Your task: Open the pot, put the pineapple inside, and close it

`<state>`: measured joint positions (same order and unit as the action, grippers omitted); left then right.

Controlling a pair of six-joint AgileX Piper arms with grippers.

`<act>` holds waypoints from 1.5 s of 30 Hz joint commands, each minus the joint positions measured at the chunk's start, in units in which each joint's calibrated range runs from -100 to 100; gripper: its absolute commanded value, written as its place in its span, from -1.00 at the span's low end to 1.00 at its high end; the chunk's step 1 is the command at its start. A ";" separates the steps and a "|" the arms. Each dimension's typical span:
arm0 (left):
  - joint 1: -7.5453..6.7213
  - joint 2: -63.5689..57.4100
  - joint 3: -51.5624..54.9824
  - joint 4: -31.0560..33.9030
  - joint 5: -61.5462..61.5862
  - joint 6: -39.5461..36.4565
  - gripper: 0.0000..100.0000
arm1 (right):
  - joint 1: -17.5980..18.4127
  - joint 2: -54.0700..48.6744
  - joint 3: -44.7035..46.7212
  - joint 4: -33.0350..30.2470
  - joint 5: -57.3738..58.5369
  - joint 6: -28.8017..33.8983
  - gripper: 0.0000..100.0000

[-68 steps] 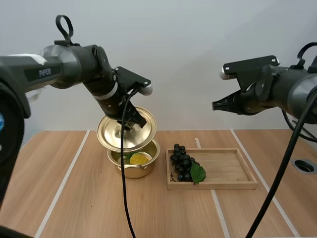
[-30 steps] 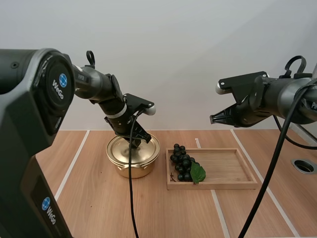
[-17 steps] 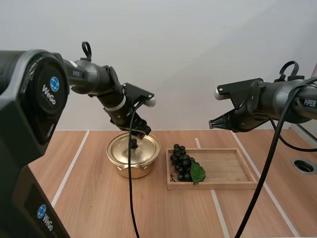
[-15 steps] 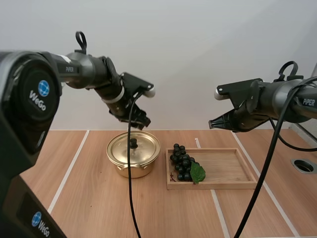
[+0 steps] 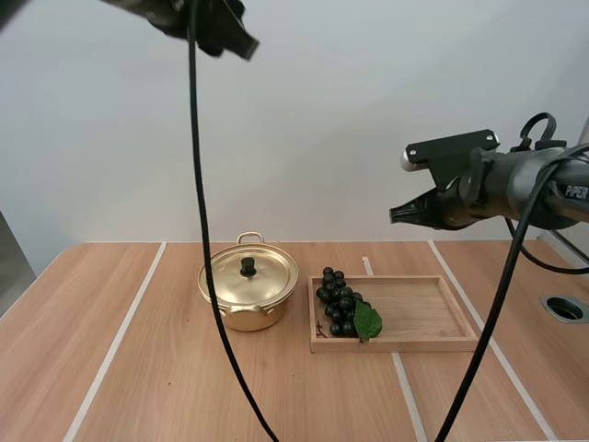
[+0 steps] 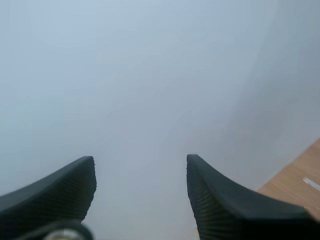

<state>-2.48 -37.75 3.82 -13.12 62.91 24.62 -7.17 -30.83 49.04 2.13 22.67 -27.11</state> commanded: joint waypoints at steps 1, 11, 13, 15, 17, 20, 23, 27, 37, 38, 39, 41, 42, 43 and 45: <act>1.57 -3.31 -3.78 1.44 -1.54 -0.60 0.30 | -0.26 -4.55 0.19 0.13 -3.23 -0.51 -1.00; 3.99 -10.70 -4.62 4.17 4.00 -7.56 -1.00 | -0.26 -22.94 0.19 0.13 -2.85 -0.51 -1.00; 3.99 -13.39 -2.58 4.17 2.77 -10.59 -1.00 | -0.26 -26.67 0.07 0.13 -1.93 -0.51 -1.00; 3.99 -16.92 0.79 4.05 -1.68 -12.70 -1.00 | -0.26 -30.21 0.07 0.13 3.52 -0.51 -1.00; 3.99 -21.69 5.73 3.96 -7.15 -13.15 -1.00 | -0.26 -34.07 0.07 0.13 11.14 -0.51 -1.00; 3.99 -28.60 13.54 3.96 -14.98 -13.36 -1.00 | -0.26 -39.07 0.07 0.13 15.72 -0.51 -1.00; 3.99 -34.57 21.45 3.96 -19.56 -13.54 -1.00 | -0.26 -43.43 0.07 0.13 13.38 -0.51 -1.00; 3.99 -41.40 31.74 4.34 -22.29 -14.04 -1.00 | -0.26 -49.14 0.07 0.13 12.15 -0.51 -1.00; 3.99 -56.21 52.06 5.68 -36.89 -14.79 -1.00 | -0.17 -61.12 0.20 5.89 4.40 -0.51 -1.00; 3.99 -57.47 53.56 6.63 -36.73 -14.91 -1.00 | -0.17 -61.12 0.20 6.69 4.80 -0.51 -1.00; 3.99 -58.31 54.47 7.83 -36.73 -15.19 -1.00 | -0.17 -61.12 0.51 7.45 4.38 -0.51 -1.00; 3.99 -60.31 56.19 9.93 -34.99 -16.18 -1.00 | -0.11 -61.12 2.18 7.47 3.74 -0.51 -1.00; 3.99 -61.23 56.89 11.28 -34.27 -17.40 -1.00 | 0.24 -61.12 3.20 7.57 3.74 -0.51 -1.00; 3.99 -62.25 57.45 12.50 -33.87 -18.63 -1.00 | 1.18 -61.12 4.48 7.57 3.74 -0.51 -1.00; 3.99 -62.25 57.59 14.07 -31.43 -20.92 -1.00 | 4.03 -61.00 7.34 6.95 3.74 -0.51 -1.00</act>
<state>1.45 -99.26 60.79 -1.61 29.74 6.72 -5.29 -91.68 53.96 9.14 26.76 -27.24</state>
